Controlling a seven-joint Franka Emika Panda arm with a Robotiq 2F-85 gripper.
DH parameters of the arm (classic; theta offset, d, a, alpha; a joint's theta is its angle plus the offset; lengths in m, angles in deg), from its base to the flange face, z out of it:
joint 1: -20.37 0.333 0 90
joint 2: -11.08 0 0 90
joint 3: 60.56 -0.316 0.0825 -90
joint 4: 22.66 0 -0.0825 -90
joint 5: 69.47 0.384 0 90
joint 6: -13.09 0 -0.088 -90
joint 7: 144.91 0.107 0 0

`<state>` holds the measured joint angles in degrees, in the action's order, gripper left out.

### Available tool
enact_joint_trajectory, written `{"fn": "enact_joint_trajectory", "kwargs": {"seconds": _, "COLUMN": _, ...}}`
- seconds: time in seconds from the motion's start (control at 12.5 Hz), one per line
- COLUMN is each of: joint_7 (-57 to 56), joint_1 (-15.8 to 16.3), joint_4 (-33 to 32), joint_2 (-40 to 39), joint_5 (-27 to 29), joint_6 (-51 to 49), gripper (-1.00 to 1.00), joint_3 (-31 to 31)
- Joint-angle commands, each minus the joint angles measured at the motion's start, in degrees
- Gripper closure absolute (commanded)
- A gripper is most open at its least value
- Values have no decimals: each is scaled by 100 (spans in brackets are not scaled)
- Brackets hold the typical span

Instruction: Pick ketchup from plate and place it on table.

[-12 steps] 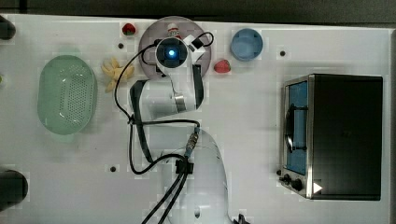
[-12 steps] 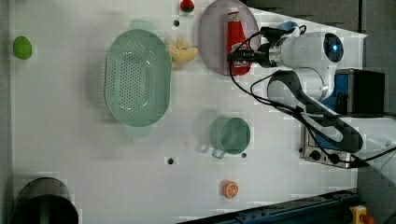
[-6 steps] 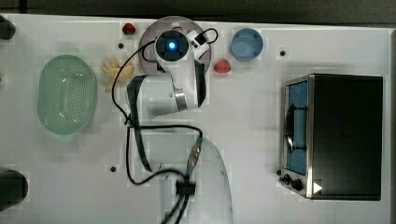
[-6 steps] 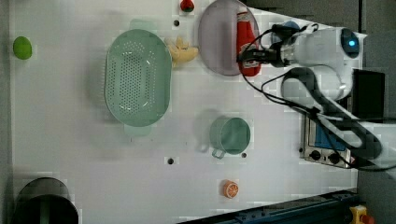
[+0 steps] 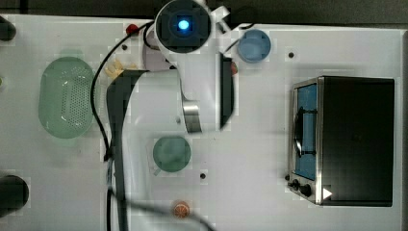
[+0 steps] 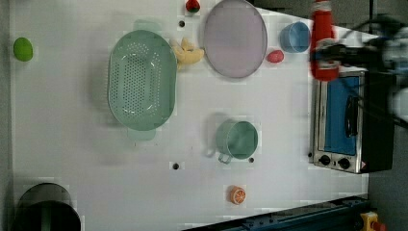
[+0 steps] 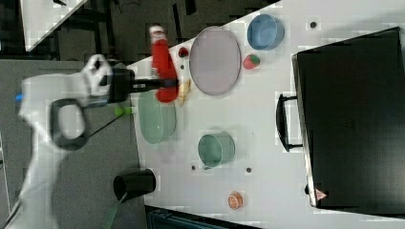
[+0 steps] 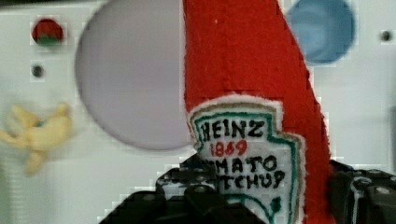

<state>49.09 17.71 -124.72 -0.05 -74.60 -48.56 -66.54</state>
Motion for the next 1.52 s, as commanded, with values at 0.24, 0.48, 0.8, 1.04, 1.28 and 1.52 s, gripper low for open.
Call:
{"fn": "enact_joint_trajectory", "kwargs": {"seconds": 0.24, "joint_7": 140, "joint_1": -415, "joint_4": -911, "joint_2": 689, "joint_5": 516, "joint_6": -861, "gripper": -21, "joint_3": 377}}
{"fn": "enact_joint_trajectory", "kwargs": {"seconds": 0.48, "joint_7": 218, "joint_1": -431, "joint_4": -1755, "joint_2": 1108, "joint_5": 517, "joint_6": -524, "gripper": -21, "joint_3": 509}}
{"fn": "enact_joint_trajectory", "kwargs": {"seconds": 0.8, "joint_7": 311, "joint_1": -400, "joint_4": -2857, "joint_2": 1308, "joint_5": 517, "joint_6": 717, "gripper": -21, "joint_3": 470}}
{"fn": "enact_joint_trajectory", "kwargs": {"seconds": 1.04, "joint_7": 313, "joint_1": -381, "joint_4": -3422, "joint_2": 946, "joint_5": 518, "joint_6": 1682, "gripper": -21, "joint_3": 400}}
{"fn": "enact_joint_trajectory", "kwargs": {"seconds": 1.28, "joint_7": 313, "joint_1": -382, "joint_4": -3647, "joint_2": 396, "joint_5": 518, "joint_6": 2665, "gripper": -21, "joint_3": 361}}
{"fn": "enact_joint_trajectory", "kwargs": {"seconds": 1.52, "joint_7": 314, "joint_1": -399, "joint_4": -3652, "joint_2": 320, "joint_5": 518, "joint_6": 2739, "gripper": -50, "joint_3": 371}}
